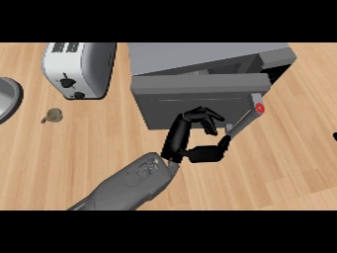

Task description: Pick up the milk, place it into the microwave and close the microwave

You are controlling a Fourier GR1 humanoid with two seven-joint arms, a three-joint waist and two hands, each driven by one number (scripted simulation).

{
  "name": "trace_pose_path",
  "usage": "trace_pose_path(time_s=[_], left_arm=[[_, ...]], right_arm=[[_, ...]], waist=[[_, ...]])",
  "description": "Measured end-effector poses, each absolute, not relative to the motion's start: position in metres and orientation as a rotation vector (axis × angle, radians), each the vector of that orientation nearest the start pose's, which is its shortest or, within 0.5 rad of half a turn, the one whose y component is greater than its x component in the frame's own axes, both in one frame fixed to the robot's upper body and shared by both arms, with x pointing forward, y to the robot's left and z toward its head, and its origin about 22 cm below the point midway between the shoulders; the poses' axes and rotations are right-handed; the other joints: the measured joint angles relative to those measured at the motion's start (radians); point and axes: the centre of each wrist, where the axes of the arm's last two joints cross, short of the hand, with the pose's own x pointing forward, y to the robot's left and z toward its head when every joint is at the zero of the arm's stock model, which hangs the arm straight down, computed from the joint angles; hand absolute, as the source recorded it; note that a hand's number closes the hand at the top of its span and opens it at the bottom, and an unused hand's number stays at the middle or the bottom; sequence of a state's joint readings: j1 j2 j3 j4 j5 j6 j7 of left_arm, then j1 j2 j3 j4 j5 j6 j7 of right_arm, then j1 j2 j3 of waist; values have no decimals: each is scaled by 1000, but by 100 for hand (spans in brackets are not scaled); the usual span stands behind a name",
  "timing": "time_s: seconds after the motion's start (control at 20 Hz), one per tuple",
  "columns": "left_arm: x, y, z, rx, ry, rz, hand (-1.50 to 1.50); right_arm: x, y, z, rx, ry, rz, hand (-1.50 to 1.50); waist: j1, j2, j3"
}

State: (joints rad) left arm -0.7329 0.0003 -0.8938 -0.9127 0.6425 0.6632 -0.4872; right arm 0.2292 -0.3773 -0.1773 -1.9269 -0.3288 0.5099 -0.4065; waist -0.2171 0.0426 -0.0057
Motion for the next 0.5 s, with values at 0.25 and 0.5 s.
trace_pose_path(time_s=[0.25,0.5], left_arm=[[312,8,7,-118,-1805,-245,-150],[310,6,10,-110,-1786,-165,-150]], right_arm=[[190,-354,118,146,-2166,530,150],[196,-363,150,-50,-2227,660,150]], waist=[[-30,6,0],[-43,12,-1]])
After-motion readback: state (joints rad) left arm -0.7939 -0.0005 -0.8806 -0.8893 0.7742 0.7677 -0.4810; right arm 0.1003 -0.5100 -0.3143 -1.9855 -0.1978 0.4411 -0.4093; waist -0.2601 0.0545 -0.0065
